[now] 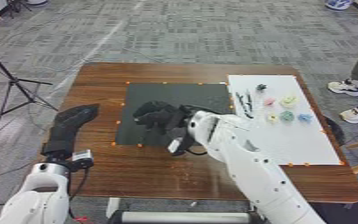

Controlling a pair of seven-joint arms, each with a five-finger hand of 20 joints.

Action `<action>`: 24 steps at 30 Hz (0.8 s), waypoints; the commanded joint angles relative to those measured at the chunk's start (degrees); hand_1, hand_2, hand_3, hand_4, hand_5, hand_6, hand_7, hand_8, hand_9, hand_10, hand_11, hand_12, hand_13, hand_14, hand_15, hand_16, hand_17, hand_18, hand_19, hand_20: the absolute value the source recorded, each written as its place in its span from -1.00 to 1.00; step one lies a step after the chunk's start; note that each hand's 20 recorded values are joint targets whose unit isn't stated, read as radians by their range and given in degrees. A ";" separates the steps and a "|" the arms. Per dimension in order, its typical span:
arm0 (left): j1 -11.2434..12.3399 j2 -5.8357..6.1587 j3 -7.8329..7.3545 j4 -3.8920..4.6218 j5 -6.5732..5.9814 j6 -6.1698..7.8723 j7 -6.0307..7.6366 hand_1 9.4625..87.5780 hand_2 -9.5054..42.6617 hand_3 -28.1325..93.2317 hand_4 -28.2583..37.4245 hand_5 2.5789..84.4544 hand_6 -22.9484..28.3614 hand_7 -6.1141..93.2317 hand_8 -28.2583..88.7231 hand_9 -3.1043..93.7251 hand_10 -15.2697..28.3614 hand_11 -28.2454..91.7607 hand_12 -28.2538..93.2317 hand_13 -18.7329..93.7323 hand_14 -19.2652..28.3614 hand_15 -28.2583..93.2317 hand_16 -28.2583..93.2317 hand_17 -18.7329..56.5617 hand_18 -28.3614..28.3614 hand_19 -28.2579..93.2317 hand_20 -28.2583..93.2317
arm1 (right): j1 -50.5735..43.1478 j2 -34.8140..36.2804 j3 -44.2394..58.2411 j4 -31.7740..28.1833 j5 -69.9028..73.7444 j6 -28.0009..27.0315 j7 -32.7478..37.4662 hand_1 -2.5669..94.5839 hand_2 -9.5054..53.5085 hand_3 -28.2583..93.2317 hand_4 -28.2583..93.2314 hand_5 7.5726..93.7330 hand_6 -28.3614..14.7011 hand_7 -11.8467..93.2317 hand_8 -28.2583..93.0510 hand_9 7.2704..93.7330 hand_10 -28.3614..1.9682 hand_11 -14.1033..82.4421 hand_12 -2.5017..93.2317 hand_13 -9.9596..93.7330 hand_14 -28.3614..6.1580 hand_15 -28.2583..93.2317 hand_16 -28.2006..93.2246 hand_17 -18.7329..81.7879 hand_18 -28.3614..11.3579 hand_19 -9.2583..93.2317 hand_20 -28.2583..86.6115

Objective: Arrange flowers

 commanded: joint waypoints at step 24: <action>-1.71 -0.41 0.92 0.63 -0.09 -0.56 0.91 -0.53 -0.69 0.61 -0.65 0.17 0.06 -0.50 -0.64 -0.02 0.29 -0.19 -0.34 -0.06 0.52 -0.20 -0.52 -0.35 0.45 -0.33 -0.23 | 3.02 -4.71 -0.22 6.15 -14.15 -0.64 -5.44 -0.75 -0.28 0.56 -0.76 -0.29 0.11 -0.50 -0.67 0.32 -0.20 -0.54 -0.71 0.51 -0.38 0.43 0.01 -0.03 -1.00 0.65 0.41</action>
